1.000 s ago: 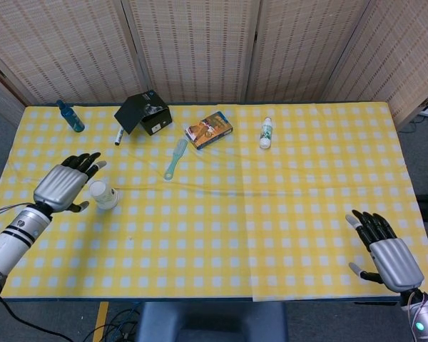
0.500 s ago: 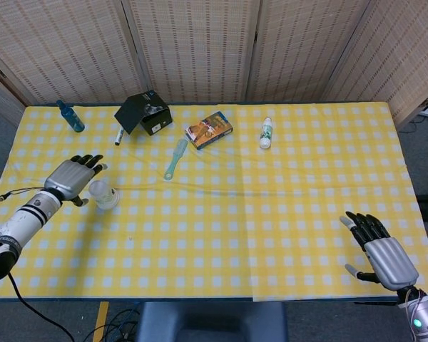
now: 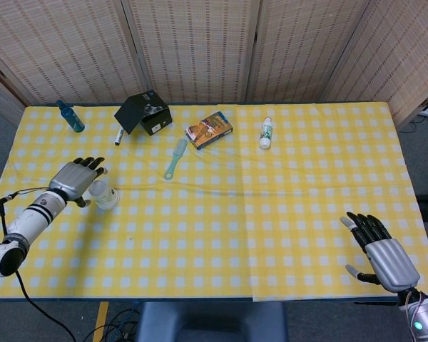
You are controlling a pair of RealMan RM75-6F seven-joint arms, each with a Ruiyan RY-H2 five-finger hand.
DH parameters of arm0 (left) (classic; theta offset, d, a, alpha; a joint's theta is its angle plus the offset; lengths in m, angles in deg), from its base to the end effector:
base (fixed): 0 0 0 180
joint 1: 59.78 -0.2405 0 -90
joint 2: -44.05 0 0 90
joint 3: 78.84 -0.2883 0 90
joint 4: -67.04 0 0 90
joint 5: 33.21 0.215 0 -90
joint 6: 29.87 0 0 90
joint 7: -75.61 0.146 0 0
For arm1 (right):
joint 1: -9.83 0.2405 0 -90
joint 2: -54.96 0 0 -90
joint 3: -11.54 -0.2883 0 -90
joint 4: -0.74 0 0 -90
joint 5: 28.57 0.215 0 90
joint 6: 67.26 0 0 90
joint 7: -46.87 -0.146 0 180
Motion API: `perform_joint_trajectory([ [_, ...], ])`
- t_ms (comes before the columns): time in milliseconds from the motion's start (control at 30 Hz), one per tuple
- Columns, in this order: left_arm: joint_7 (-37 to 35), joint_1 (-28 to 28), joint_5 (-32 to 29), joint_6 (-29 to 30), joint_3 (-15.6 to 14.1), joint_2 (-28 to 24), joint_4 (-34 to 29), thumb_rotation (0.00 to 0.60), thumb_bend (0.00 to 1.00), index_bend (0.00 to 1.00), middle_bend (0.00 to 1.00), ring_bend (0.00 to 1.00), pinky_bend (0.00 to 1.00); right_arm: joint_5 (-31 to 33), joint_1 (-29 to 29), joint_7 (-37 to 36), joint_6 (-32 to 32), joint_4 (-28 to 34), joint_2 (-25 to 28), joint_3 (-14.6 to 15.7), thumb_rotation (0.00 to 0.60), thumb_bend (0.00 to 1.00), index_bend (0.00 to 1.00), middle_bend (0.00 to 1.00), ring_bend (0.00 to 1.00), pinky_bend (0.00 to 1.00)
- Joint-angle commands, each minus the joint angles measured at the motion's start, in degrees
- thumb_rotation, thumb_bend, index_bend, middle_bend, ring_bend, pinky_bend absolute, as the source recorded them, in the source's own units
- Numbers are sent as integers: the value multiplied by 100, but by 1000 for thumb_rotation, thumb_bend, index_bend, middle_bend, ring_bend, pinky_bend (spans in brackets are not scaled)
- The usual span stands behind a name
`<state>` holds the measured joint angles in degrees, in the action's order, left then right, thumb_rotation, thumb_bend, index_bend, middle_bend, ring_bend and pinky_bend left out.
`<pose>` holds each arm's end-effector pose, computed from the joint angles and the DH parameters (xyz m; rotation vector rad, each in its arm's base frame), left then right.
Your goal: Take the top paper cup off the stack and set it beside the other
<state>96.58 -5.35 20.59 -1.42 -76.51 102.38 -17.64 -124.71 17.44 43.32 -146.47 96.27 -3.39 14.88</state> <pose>-0.2244 0.4338 0.1445 -1.9884 -0.7694 -0.3087 -0.3225 -0.1726 0.1607 1.6707 -0.9717 0.8835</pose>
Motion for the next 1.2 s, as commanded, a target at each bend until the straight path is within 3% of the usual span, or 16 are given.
perform_joint_trajectory([
  [33,-45,45,19,-25,-47,83,89,600,290,203,0,0,149,3,-8,5,-20,1,1,0,600,213,0,0,0,0],
  [633,-265,169,54,-146,-332,445,679,600,290,215,0,0,149,38,30,51,65,11,-18,27,600,213,0,0,0,0],
  [1200,-536,151,261,-120,-372,606,946,600,290,299,0,0,149,81,38,128,93,37,-26,34,600,213,0,0,0,0],
])
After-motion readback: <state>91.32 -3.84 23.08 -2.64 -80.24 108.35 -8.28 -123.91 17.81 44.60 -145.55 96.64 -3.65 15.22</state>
